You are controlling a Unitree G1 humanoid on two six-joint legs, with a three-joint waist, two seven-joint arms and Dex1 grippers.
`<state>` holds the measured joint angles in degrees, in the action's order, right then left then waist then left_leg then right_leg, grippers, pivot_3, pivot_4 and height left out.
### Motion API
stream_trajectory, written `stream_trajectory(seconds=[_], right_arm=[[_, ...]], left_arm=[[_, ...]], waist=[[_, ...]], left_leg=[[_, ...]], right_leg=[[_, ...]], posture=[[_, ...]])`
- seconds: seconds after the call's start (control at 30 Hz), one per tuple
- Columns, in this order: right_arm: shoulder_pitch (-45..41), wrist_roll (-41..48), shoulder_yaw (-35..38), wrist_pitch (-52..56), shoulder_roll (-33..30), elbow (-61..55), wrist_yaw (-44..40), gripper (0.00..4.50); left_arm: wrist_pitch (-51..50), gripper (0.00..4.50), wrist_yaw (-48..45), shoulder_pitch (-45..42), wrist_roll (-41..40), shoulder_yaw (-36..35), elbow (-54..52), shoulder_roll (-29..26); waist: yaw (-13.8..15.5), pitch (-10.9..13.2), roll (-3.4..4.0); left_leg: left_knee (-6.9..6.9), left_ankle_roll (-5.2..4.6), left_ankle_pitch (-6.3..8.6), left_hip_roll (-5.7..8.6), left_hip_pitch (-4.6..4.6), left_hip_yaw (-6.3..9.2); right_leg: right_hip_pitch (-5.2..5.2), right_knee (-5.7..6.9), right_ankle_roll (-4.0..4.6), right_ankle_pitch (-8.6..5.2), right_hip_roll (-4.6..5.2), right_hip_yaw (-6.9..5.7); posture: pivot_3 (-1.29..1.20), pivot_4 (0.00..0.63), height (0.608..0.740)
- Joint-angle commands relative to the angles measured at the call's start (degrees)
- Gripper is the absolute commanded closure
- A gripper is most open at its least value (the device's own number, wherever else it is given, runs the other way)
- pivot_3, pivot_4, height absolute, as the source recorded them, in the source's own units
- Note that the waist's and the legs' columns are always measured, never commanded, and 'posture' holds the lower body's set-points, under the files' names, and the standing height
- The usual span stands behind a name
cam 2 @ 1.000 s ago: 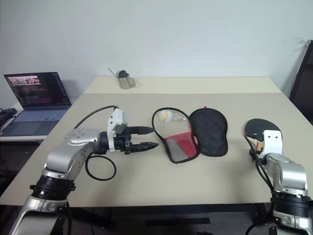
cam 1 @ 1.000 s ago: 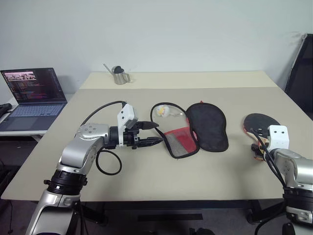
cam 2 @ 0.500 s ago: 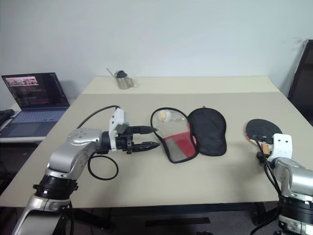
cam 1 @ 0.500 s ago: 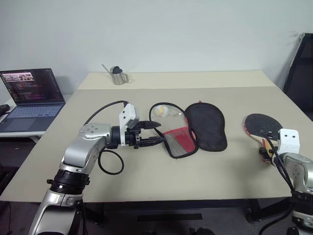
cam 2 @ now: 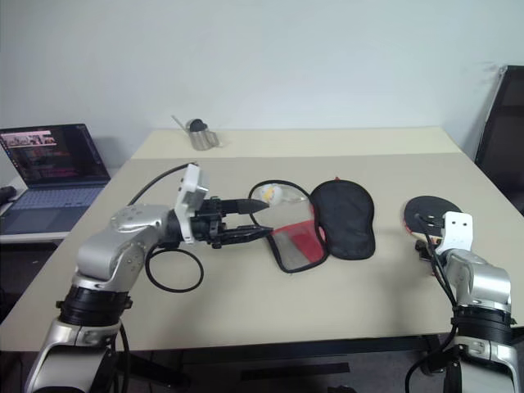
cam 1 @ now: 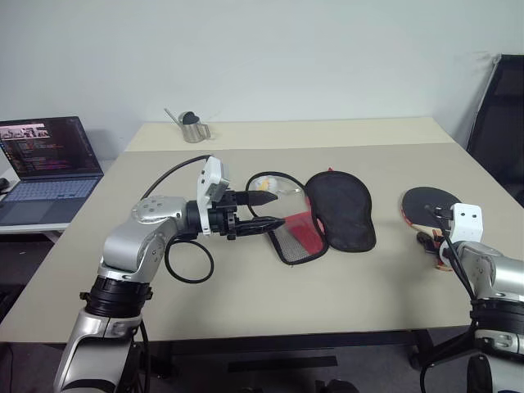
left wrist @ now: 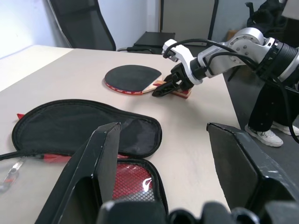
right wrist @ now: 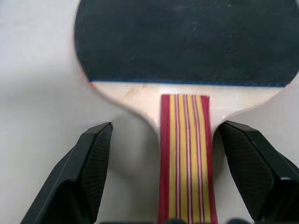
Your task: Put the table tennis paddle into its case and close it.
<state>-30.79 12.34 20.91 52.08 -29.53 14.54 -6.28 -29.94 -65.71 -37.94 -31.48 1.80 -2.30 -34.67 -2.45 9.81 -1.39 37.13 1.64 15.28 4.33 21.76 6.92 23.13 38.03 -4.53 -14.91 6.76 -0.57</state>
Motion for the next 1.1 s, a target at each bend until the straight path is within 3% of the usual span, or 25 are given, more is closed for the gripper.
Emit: stream_trajectory(seconds=[0.03, 0.4, 0.7, 0.8, 0.97, 1.0, 1.1], right_arm=[[-0.27, -1.47, -0.27, -0.2, -1.05, 3.02, 0.96, 0.86], [0.28, -0.47, 0.24, 1.92, -1.27, 0.98, 0.53, 0.86], [0.05, 1.38, -1.69, 0.31, -1.82, -4.68, -4.57, 0.86], [-0.25, -0.07, -4.55, -3.63, -2.61, -3.11, -7.41, 1.51], [-2.17, -2.25, -9.65, -12.41, -4.15, 2.88, -14.03, 3.23], [-2.51, -3.12, -10.71, -14.24, -4.53, 4.23, -14.8, 3.41], [-3.5, -4.67, -12.75, -18.24, -5.17, 7.13, -16.77, 3.41]], left_arm=[[0.43, 1.29, 0.04, -0.14, -0.11, -1.04, -2.03, -0.84], [0.71, 1.29, -0.07, -0.05, 0.16, -1.02, -1.79, -1.19], [1.05, 1.29, -0.33, -0.4, 0.72, -0.78, -1.06, -1.22], [1.19, 1.29, -0.39, -0.47, 1.01, -0.55, -0.93, -0.95], [1.44, 1.29, -0.64, -0.75, 1.45, -0.32, -0.42, -0.66], [1.48, 1.29, -0.65, -0.77, 1.53, -0.28, -0.37, -0.64], [1.45, 1.29, -0.61, -0.6, 1.57, -0.27, -0.61, -0.71]], waist=[[0.04, -0.06, -0.1], [0.31, -0.1, -0.16], [0.01, -0.08, -0.13], [-0.26, -0.07, -0.13], [-0.64, -0.07, -0.12], [-0.69, -0.07, -0.12], [-0.8, -0.07, -0.12]], left_leg=[[0.02, -0.02, 0.01, 0.0, 0.0, 0.0], [0.06, -0.07, -0.01, -0.01, 0.01, 0.03], [-0.01, -0.06, -0.01, 0.0, 0.04, -0.03], [-0.01, -0.06, -0.01, -0.01, 0.03, -0.03], [-0.02, -0.07, -0.01, 0.0, 0.02, -0.06], [-0.03, -0.07, -0.01, 0.0, 0.02, -0.07], [-0.02, -0.04, -0.03, -0.01, 0.02, -0.08]], right_leg=[[-0.01, -0.01, 0.0, 0.02, 0.0, 0.0], [-0.03, -0.01, 0.0, 0.09, -0.02, -0.01], [0.06, -0.04, 0.0, 0.09, -0.02, 0.05], [0.06, -0.04, 0.0, 0.09, -0.04, 0.06], [0.07, -0.04, 0.0, 0.09, -0.06, 0.06], [0.07, -0.05, 0.0, 0.09, -0.06, 0.06], [0.07, -0.05, 0.0, 0.09, -0.07, 0.07]], posture=[[0.0, 0.15, 0.74], [0.0, 0.15, 0.74], [0.0, 0.15, 0.74], [0.0, 0.15, 0.74], [0.0, 0.15, 0.74], [0.0, 0.15, 0.74], [0.0, 0.15, 0.74]])
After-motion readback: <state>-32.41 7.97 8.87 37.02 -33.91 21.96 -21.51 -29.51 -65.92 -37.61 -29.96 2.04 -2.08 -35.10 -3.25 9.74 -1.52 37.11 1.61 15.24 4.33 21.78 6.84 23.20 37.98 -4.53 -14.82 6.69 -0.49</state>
